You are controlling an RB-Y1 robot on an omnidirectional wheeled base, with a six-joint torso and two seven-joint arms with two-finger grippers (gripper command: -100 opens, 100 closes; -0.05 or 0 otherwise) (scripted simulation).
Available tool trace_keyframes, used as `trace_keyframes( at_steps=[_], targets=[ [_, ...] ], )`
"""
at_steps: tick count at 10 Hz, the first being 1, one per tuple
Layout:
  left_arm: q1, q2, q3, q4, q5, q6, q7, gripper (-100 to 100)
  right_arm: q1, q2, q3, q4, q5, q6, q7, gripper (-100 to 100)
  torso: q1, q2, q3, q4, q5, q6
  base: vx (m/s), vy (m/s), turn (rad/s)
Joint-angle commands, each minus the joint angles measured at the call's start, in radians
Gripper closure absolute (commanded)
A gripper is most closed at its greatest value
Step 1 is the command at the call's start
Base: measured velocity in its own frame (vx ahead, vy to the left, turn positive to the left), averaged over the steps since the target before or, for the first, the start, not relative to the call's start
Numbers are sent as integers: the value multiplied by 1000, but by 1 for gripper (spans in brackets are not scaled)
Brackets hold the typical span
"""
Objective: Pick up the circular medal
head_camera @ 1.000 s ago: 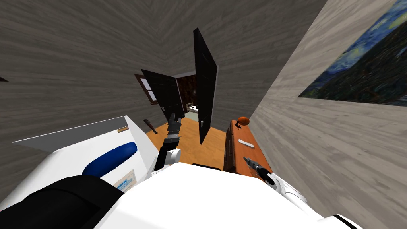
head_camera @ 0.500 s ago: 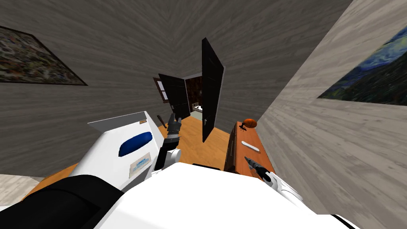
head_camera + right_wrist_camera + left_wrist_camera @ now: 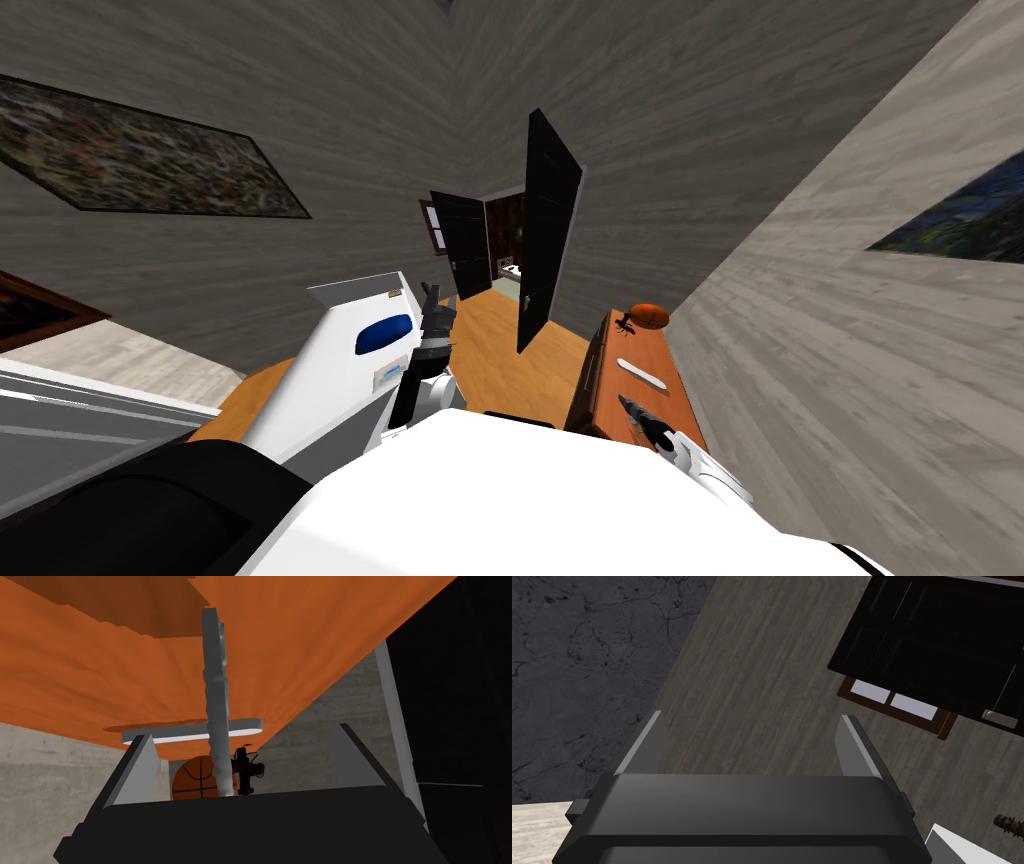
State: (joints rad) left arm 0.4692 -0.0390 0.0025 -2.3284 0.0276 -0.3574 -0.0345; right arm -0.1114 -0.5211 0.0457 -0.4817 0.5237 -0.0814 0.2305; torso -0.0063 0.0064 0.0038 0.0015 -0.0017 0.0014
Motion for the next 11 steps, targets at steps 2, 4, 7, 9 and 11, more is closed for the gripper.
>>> trace_keyframes(
  at_steps=[2, 4, 7, 9, 11],
  targets=[
    [0, 0, 0, 0, 0, 0, 0, 0, -7, 31, -64, 10, 42, 52, -18, -100, -1, -2, -1, 0, 0, 1, -127, -44, 286],
    [0, 0, 0, 0, 0, 0, 0, 0, -12, 52, -114, 17, 70, 83, -29, -100, 0, -2, -1, 0, 0, 1, -93, 15, 184],
    [0, 0, 0, 0, 0, 0, 0, 0, -7, 46, -111, 7, 61, 84, -35, 100, 4, -7, -4, -1, 1, 1, -27, 32, 72],
    [1, 0, 0, 0, 0, 0, 0, 0, -4, 43, -111, 10, 62, 87, -34, 100, 3, -11, -5, -1, -1, -1, 7, 7, -3],
    [1, 0, 0, 0, 0, 0, 0, 0, -3, 40, -110, 11, 64, 94, -30, 100, -3, -7, -3, 1, -5, -1, 2, 3, -5]
  ],
)
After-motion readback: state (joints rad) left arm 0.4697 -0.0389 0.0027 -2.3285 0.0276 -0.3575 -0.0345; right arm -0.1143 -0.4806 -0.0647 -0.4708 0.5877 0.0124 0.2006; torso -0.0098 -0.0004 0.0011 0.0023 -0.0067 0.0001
